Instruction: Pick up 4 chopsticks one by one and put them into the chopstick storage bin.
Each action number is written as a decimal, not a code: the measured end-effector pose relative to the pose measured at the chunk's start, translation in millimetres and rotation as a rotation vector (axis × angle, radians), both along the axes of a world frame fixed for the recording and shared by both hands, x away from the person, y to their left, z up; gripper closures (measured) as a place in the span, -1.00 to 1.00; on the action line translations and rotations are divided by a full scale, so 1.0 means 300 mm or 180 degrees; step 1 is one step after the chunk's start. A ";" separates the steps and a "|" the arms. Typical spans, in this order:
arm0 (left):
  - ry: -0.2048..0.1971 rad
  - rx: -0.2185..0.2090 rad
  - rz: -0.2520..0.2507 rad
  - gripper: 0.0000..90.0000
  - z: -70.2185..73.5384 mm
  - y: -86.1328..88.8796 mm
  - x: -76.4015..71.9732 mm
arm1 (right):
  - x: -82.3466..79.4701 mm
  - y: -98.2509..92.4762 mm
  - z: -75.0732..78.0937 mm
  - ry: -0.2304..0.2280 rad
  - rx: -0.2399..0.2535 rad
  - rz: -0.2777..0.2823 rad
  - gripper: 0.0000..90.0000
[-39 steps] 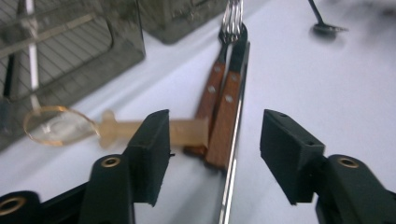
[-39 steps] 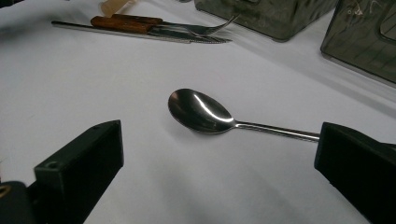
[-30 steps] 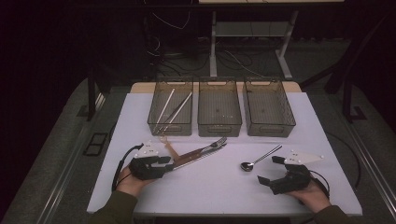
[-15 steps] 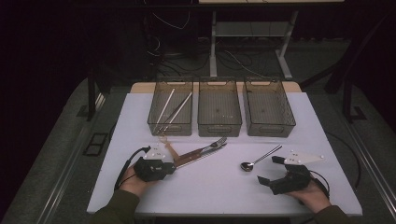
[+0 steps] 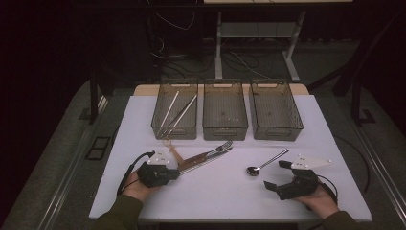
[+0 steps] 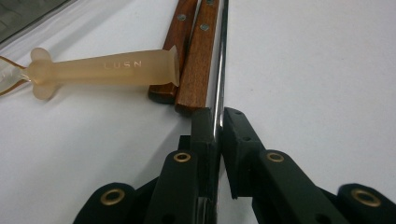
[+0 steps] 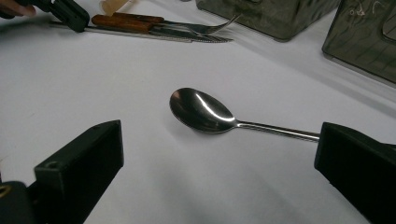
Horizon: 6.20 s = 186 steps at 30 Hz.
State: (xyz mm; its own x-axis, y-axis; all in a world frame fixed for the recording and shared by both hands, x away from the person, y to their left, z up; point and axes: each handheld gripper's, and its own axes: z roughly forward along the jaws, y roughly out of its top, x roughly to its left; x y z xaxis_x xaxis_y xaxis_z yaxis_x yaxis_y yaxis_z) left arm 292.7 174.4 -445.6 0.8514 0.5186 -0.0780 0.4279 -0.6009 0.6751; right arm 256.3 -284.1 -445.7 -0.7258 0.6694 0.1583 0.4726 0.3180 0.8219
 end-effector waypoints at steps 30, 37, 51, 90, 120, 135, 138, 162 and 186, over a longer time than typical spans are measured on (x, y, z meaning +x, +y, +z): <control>0.0063 -0.0230 -0.0173 0.88 0.027 -0.016 -0.007 | -0.002 0.000 0.002 0.0001 0.0007 0.0009 -0.97; 0.0073 -0.0374 -0.0128 0.88 0.045 -0.015 -0.011 | -0.001 0.001 0.001 -0.0012 0.0000 0.0014 -0.97; -0.0012 -0.0557 -0.0008 0.88 0.084 -0.007 -0.016 | 0.000 0.002 0.001 0.0000 -0.0005 0.0015 -0.97; -0.0355 -0.0842 0.0360 0.88 0.247 0.014 0.105 | 0.008 0.009 -0.008 0.0036 -0.0012 0.0005 -0.97; -0.0548 -0.0658 0.1169 0.88 0.354 0.027 0.393 | 0.007 0.006 -0.005 0.0029 0.0032 -0.0013 -0.97; -0.0371 -0.0299 0.1703 0.88 0.286 0.049 0.524 | 0.005 0.004 -0.003 0.0031 0.0056 -0.0011 -0.97; -0.0344 -0.0223 0.1760 0.88 0.270 0.050 0.541 | 0.005 0.004 -0.002 0.0031 0.0055 -0.0006 -0.97; -0.0090 0.0121 0.1744 0.88 0.183 0.001 0.588 | 0.005 0.003 -0.002 0.0022 0.0060 0.0005 -0.97; -0.0304 -0.0457 0.1241 -0.14 0.248 -0.003 0.472 | 0.005 0.003 -0.002 0.0023 0.0046 0.0005 -0.97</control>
State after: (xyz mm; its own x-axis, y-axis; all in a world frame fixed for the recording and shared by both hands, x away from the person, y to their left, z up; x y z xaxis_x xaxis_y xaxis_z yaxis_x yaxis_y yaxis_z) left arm 434.1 173.5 -371.3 0.6006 0.7928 -0.1031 0.5359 -0.3035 0.7879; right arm 257.6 -283.2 -446.2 -0.7258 0.6657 0.1733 0.4780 0.3068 0.8231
